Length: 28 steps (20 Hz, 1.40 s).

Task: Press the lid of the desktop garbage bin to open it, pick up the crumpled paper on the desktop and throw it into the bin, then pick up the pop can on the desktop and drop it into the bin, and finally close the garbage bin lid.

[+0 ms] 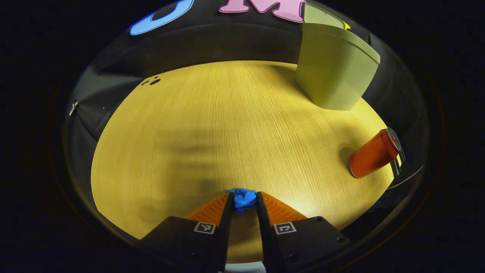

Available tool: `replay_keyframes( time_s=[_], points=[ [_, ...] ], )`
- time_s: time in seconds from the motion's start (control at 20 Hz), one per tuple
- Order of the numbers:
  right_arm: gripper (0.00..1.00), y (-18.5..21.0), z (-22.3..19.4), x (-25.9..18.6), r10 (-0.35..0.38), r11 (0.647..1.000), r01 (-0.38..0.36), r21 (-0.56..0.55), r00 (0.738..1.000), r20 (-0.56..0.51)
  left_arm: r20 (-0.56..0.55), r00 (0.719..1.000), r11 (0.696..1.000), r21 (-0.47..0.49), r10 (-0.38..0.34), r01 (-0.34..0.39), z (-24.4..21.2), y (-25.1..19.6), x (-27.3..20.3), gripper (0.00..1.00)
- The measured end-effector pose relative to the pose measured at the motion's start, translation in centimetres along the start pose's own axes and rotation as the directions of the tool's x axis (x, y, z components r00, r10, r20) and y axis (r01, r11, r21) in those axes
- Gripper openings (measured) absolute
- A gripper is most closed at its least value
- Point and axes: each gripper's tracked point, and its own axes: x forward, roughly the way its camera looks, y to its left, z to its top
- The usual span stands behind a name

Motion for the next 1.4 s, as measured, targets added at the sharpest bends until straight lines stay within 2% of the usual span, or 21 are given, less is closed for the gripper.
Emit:
replay_keyframes(
  time_s=[0.05, 0.1, 0.3, 0.35, 0.45, 0.5, 0.7, 0.75, 0.85, 0.9, 1.1, 1.15, 1.2, 1.4],
  points=[
    [0.7, 0.1, 0.0, 0.0, 0.002, 1.0, -0.002, 0.001, 1.0, -0.002, 0.003, 1.0, 1.0, -0.002, -0.007, 0.007, 0.1, -0.1, 0.0, 0.35],
    [0.7, 0.1, 0.0, 0.0, 0.002, 1.0, -0.002, 0.001, 1.0, -0.001, 0.01, 1.0, 1.0, 0.001, 0.0, 0.0, 0.3, 0.1, -0.2, 0.41],
    [0.7, 0.3, -0.1, 0.3, 0.01, 1.0, -0.01, 0.006, 1.0, -0.003, 0.066, 0.998, 1.0, 0.004, -0.018, 0.018, 2.2, -0.1, -1.8, 0.42],
    [0.7, 0.5, -0.2, 0.4, 0.018, 1.0, -0.018, 0.007, 1.0, -0.005, 0.085, 0.996, 1.0, 0.001, -0.029, 0.029, 2.9, -0.2, -2.2, 0.34],
    [0.7, 1.0, -0.7, 0.5, 0.031, 0.999, -0.03, 0.01, 0.999, -0.016, 0.131, 0.99, 0.999, -0.014, -0.041, 0.043, 4.7, -0.4, -3.4, 0.34],
    [0.7, 1.2, -0.9, 0.6, 0.036, 0.999, -0.036, 0.011, 0.999, -0.021, 0.162, 0.986, 0.999, -0.022, -0.041, 0.045, 6.0, -0.4, -4.1, 0.38],
    [0.71, 2.1, -2.0, 0.5, 0.061, 0.998, -0.06, 0.022, 0.997, -0.047, 0.297, 0.954, 0.999, 0.013, -0.042, 0.04, 12.1, -1.0, -7.1, 0.38],
    [0.71, 2.3, -2.2, 0.5, 0.064, 0.998, -0.063, 0.023, 0.997, -0.052, 0.331, 0.943, 0.999, 0.033, -0.043, 0.034, 13.6, -1.4, -7.9, 0.41],
    [0.71, 2.5, -2.6, 0.3, 0.07, 0.997, -0.069, 0.02, 0.996, -0.061, 0.4, 0.913, 0.996, 0.067, -0.076, 0.053, 17.0, -2.8, -9.7, 0.41],
    [0.71, 2.6, -2.9, 0.2, 0.074, 0.997, -0.073, 0.019, 0.995, -0.065, 0.432, 0.897, 0.995, 0.078, -0.095, 0.068, 18.6, -3.6, -10.7, 0.37],
    [0.71, 3.2, -3.8, -0.2, 0.091, 0.996, -0.09, 0.02, 0.992, -0.085, 0.537, 0.828, 0.987, 0.113, -0.161, 0.118, 24.2, -6.8, -13.8, 0.38],
    [0.71, 3.3, -4.2, -0.4, 0.095, 0.995, -0.093, 0.024, 0.991, -0.092, 0.558, 0.811, 0.984, 0.124, -0.177, 0.13, 25.5, -7.5, -14.5, 0.42],
    [0.71, 3.4, -4.4, -0.4, 0.097, 0.995, -0.095, 0.027, 0.99, -0.099, 0.573, 0.796, 0.981, 0.138, -0.194, 0.139, 26.9, -8.4, -15.1, 0.37],
    [0.71, 3.6, -5.8, -1.0, 0.101, 0.994, -0.096, 0.048, 0.987, -0.128, 0.633, 0.712, 0.953, 0.209, -0.302, 0.219, 31.6, -12.6, -17.1, 0.37]
  ],
)
